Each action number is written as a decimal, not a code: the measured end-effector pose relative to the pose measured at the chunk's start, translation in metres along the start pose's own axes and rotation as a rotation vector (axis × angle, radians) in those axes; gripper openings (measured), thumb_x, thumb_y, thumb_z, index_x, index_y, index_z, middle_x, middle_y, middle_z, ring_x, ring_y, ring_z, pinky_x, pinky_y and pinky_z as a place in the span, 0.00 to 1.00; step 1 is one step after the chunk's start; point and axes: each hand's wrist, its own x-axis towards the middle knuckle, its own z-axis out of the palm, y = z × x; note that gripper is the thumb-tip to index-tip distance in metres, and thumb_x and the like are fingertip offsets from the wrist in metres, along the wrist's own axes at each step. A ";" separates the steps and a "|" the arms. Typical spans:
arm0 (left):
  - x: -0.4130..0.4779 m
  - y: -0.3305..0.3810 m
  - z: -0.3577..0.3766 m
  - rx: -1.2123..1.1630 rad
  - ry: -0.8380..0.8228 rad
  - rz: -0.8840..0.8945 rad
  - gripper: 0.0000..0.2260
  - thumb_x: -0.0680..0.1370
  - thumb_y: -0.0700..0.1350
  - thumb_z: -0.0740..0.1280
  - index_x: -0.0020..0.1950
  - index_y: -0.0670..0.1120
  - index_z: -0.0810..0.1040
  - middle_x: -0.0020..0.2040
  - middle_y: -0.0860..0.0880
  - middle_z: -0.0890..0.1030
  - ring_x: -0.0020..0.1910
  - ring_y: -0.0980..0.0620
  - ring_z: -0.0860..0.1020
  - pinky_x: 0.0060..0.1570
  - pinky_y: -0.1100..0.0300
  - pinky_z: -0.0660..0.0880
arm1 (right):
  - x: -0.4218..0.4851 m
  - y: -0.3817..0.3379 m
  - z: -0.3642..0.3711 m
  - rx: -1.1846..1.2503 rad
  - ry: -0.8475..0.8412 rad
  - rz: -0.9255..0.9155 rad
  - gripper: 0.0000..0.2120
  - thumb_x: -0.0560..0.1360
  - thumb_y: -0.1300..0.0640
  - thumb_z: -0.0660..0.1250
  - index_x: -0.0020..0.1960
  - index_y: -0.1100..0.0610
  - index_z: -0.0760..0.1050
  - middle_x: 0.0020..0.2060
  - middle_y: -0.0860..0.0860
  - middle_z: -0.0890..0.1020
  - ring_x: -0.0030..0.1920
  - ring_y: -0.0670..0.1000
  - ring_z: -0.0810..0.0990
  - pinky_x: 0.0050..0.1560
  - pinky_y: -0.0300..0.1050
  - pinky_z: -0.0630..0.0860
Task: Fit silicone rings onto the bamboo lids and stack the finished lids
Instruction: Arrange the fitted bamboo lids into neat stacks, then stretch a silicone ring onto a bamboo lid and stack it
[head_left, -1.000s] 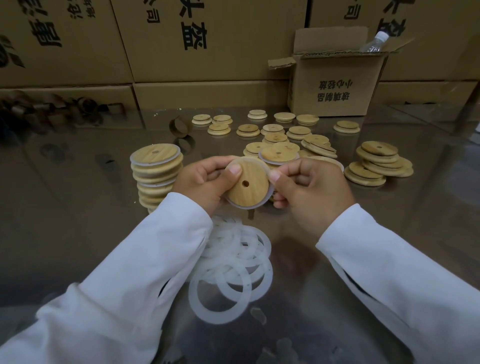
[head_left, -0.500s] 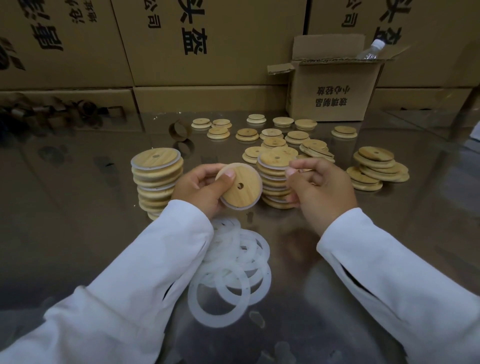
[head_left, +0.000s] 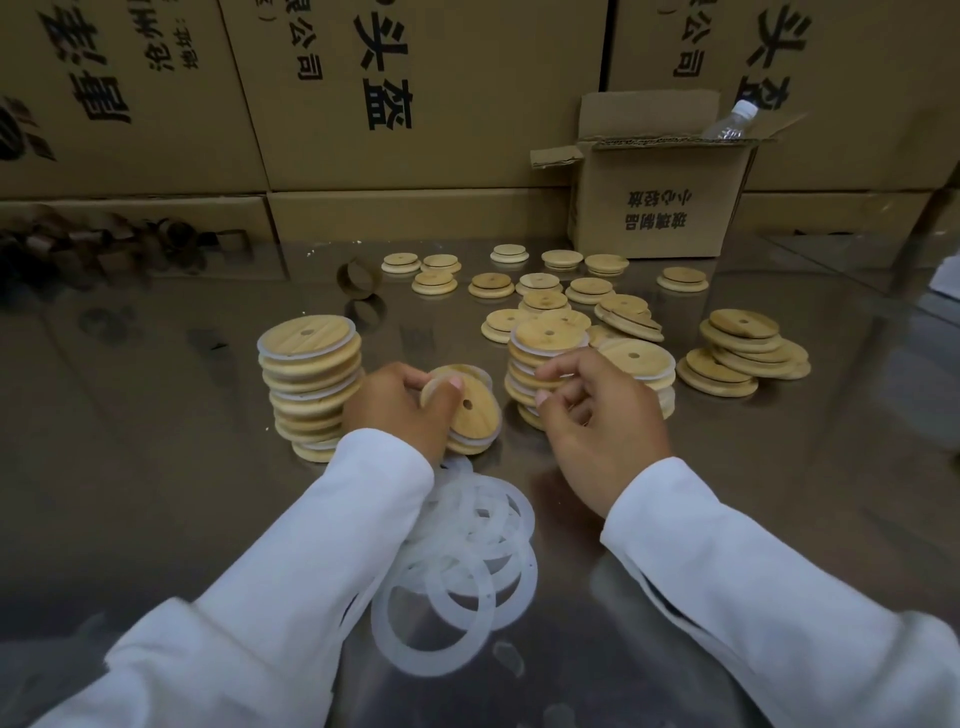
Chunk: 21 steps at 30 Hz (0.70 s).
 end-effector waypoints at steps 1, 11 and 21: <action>0.002 0.001 0.000 0.009 -0.010 -0.013 0.07 0.75 0.50 0.67 0.43 0.47 0.75 0.30 0.53 0.73 0.30 0.56 0.71 0.30 0.62 0.64 | 0.000 0.000 0.001 0.002 -0.007 0.001 0.08 0.74 0.59 0.65 0.46 0.46 0.71 0.28 0.43 0.74 0.31 0.43 0.73 0.36 0.40 0.72; 0.006 0.026 0.011 -0.561 -0.068 -0.409 0.11 0.78 0.43 0.63 0.57 0.40 0.69 0.36 0.43 0.72 0.29 0.51 0.74 0.24 0.58 0.78 | 0.001 0.003 0.004 0.010 -0.055 0.020 0.09 0.75 0.58 0.64 0.46 0.44 0.71 0.28 0.43 0.74 0.31 0.41 0.73 0.36 0.39 0.72; 0.015 0.025 0.017 -0.653 -0.108 -0.538 0.28 0.77 0.34 0.63 0.73 0.38 0.54 0.36 0.40 0.73 0.32 0.47 0.76 0.41 0.51 0.75 | 0.025 0.018 -0.029 -0.037 0.409 -0.071 0.09 0.73 0.60 0.64 0.48 0.47 0.74 0.34 0.42 0.76 0.36 0.45 0.75 0.39 0.42 0.72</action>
